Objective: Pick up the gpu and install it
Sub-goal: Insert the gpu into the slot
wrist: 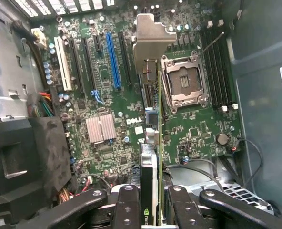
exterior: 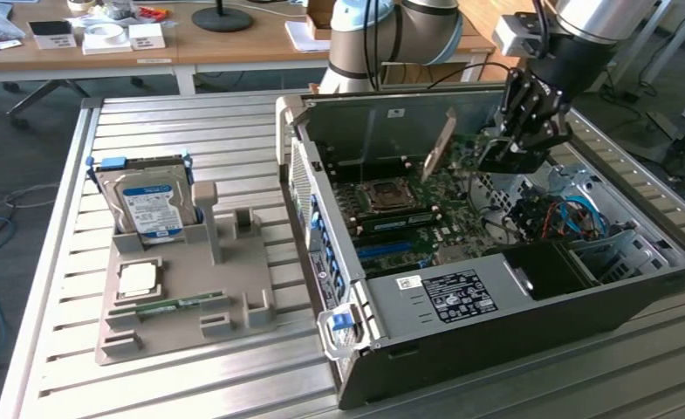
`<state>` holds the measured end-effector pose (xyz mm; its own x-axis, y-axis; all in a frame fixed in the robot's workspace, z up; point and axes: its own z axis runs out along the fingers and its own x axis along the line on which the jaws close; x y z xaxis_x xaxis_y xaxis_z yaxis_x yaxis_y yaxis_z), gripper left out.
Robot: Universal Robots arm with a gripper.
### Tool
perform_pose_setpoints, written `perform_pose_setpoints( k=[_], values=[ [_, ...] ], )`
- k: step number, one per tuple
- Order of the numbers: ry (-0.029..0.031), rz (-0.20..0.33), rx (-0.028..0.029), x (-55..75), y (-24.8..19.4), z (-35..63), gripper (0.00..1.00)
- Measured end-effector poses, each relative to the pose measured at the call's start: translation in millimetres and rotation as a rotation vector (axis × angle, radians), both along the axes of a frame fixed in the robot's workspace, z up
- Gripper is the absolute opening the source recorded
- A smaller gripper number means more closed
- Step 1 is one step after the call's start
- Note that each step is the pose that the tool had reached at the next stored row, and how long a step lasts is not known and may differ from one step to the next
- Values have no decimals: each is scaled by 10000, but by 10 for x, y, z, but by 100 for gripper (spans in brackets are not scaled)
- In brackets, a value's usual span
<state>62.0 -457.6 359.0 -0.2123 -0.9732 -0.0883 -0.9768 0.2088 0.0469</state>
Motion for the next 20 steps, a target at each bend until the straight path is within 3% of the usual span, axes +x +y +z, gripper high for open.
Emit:
perform_pose_setpoints(
  k=[5, 10, 20],
  values=[
    [-190, 184, 38, -8, 0, -9, 27],
    [-232, 263, 46, -28, 0, -11, 27],
    [-398, 547, 113, -75, -4, -27, 27]
  ],
)
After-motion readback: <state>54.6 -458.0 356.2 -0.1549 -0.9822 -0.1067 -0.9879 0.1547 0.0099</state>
